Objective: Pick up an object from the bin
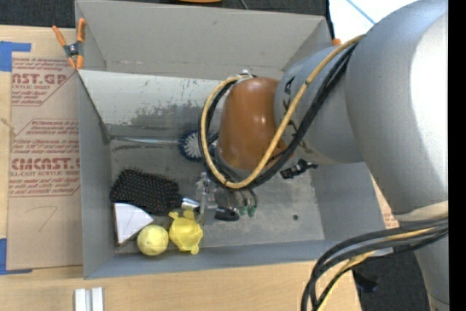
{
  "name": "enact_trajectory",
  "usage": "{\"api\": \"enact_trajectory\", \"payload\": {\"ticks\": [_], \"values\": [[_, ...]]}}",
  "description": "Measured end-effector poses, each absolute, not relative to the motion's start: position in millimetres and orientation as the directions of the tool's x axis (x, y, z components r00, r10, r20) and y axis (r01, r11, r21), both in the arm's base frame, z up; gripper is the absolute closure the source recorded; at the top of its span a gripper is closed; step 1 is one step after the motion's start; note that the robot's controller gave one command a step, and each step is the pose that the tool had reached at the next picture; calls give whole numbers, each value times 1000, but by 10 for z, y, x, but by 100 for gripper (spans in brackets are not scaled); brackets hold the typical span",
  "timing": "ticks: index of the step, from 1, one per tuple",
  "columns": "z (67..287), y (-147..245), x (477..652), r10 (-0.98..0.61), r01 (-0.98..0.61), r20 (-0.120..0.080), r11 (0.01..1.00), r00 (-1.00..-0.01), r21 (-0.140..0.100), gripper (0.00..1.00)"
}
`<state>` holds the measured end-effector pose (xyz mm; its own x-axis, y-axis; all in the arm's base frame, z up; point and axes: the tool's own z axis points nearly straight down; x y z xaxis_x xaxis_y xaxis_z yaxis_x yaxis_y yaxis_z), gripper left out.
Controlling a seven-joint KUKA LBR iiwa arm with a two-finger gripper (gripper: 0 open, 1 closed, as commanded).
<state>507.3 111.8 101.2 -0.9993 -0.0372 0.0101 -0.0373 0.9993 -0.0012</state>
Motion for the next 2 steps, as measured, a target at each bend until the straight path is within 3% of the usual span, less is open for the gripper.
{"api": "enact_trajectory", "payload": {"ticks": [1, 2], "values": [[1225, 1122, 5101, -37, -37, 0, 999, -999, 0, 100], [1345, 1123, 5091, -37, -37, 4, 999, -999, 1, 100]]}}
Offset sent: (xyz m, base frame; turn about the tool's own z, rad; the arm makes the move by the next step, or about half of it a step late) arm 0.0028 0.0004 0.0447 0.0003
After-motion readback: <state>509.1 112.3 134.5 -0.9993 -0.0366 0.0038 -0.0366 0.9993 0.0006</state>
